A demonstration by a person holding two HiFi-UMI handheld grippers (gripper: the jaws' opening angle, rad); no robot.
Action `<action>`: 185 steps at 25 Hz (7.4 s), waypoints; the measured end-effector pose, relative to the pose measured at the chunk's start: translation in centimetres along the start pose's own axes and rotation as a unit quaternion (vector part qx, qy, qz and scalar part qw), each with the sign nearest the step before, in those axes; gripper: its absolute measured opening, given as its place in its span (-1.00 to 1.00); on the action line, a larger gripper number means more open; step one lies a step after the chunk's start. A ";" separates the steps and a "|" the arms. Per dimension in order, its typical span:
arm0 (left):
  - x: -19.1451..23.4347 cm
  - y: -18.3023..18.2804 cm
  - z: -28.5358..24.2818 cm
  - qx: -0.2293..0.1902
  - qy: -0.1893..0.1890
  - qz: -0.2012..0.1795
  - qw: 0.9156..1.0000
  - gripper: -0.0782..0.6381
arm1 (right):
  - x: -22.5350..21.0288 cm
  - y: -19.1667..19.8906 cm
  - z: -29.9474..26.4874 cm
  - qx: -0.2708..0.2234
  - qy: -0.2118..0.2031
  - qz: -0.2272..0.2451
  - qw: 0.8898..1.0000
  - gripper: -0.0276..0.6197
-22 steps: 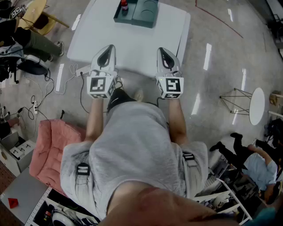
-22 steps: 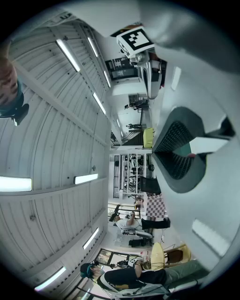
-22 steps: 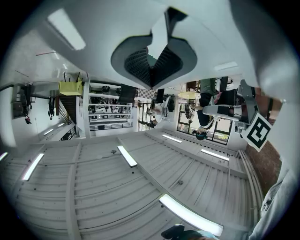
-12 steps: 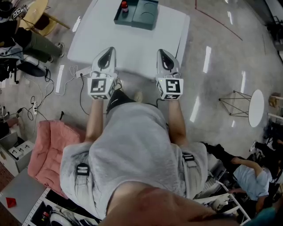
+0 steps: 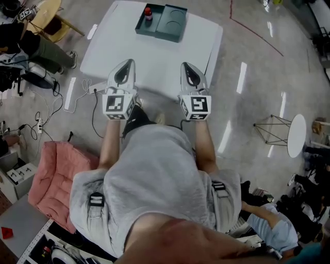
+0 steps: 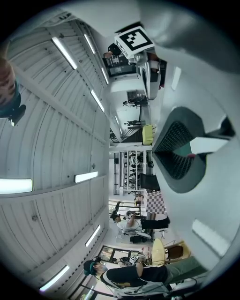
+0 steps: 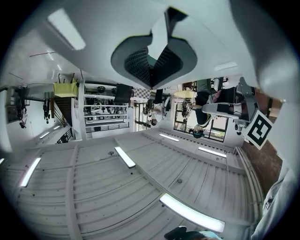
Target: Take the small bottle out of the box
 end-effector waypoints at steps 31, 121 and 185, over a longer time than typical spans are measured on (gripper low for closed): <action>11.9 4.1 -14.7 0.074 -0.031 0.036 0.996 -0.75 | -3.8 3.2 -20.6 0.073 -0.042 -0.037 0.996 -0.91; 25.6 12.8 -24.3 0.153 -0.041 0.094 0.983 -0.75 | -4.6 13.7 -48.5 0.320 -0.038 -0.019 0.947 -0.49; 10.3 9.6 -23.2 0.121 0.139 0.056 0.981 -0.75 | -9.3 3.7 -21.9 0.187 0.126 -0.057 0.973 -0.50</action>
Point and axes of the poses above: the fingertips, and each gripper's own axes: z backward along the fingers, x to its left, y out of its underside, the point moved 9 cm from there along z, backward along the fingers, and after that the axes turned 3 degrees about -x, right-handed, at the moved point
